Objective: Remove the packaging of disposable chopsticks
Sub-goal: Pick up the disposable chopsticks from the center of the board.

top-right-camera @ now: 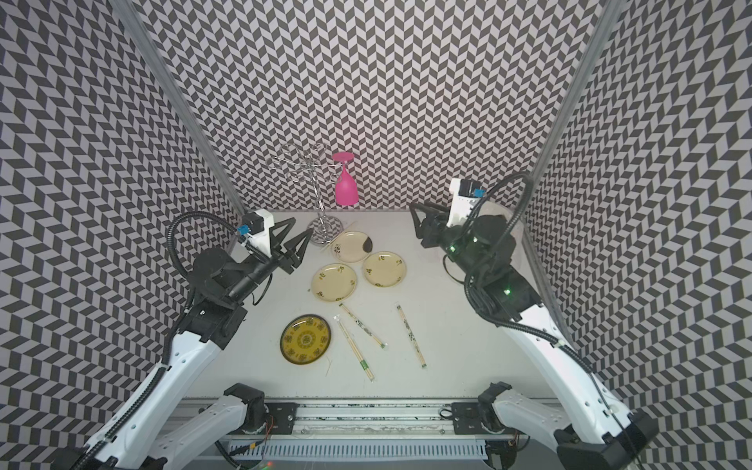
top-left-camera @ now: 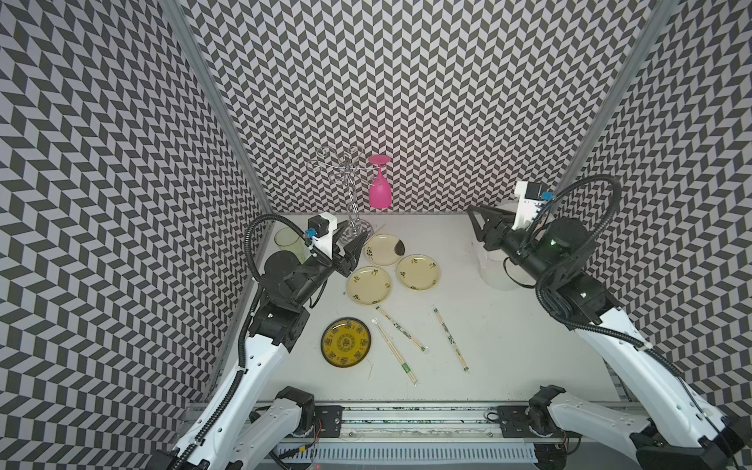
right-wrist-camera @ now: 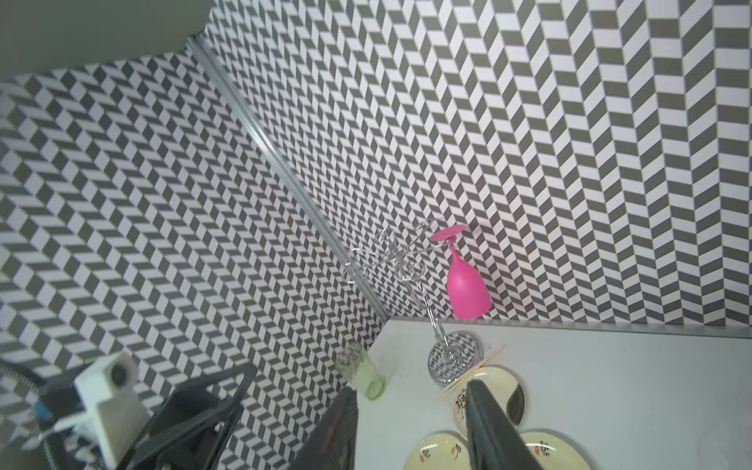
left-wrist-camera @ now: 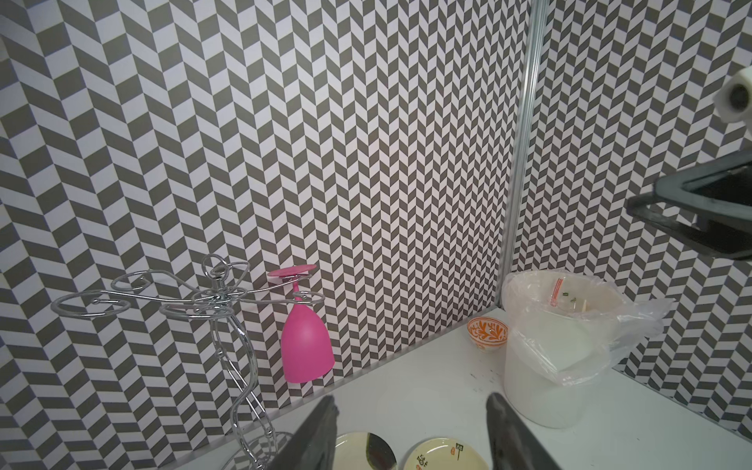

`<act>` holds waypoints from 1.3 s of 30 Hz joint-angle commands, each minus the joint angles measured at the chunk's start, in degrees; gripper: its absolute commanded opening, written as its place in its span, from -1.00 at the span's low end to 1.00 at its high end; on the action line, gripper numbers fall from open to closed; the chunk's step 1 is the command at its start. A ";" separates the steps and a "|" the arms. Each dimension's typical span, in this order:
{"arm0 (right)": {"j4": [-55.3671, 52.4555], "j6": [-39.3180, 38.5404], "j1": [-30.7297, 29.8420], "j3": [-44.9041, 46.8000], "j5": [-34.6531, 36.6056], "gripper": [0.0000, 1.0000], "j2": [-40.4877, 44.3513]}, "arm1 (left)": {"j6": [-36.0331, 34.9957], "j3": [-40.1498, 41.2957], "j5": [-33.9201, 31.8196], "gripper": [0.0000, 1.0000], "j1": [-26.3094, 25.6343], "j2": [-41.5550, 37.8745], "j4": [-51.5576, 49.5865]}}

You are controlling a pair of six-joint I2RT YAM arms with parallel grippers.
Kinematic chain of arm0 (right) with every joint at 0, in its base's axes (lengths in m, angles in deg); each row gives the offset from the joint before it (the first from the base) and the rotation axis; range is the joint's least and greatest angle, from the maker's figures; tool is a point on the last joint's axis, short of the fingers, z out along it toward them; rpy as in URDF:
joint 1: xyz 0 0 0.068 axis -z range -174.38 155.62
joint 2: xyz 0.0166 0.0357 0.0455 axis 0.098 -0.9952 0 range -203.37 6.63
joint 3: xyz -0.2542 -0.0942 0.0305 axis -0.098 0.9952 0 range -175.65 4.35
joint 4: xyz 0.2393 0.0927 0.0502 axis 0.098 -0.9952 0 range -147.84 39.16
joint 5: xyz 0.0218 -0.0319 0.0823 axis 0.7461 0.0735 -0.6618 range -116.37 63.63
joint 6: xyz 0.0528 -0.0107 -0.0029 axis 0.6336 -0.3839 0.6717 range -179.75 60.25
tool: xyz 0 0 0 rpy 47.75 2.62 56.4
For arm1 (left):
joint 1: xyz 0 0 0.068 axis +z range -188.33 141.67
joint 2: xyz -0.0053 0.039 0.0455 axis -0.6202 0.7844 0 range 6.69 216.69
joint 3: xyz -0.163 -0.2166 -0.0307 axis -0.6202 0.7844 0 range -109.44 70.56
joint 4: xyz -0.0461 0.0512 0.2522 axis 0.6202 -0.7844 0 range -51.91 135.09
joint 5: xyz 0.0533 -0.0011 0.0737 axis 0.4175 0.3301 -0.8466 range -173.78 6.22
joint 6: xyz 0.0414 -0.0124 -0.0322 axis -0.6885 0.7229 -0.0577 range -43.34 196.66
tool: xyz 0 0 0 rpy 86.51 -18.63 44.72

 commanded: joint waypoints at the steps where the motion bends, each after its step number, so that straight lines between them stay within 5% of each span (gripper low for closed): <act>1: -0.19 -3.97 -3.98 5.61 5.15 -0.12 -1.59 | -2.11 -1.05 -0.80 0.17 -0.34 1.26 -2.11; 9: -1.36 -3.21 -5.03 13.94 5.27 -0.13 4.99 | -33.42 1.93 6.93 0.03 -3.66 3.13 -12.68; 15: 5.29 -5.54 -4.99 22.65 10.63 -0.20 18.63 | -56.65 2.28 6.29 0.14 -18.40 7.54 -28.28; 28: 1.75 -7.99 -5.03 29.50 15.90 -0.22 34.88 | -60.79 -4.80 -2.20 -0.07 -35.45 32.64 -38.21; 39: 0.44 -9.09 -5.05 30.08 15.81 -0.23 37.97 | -56.91 -9.96 -7.93 -0.19 -38.38 45.55 -40.25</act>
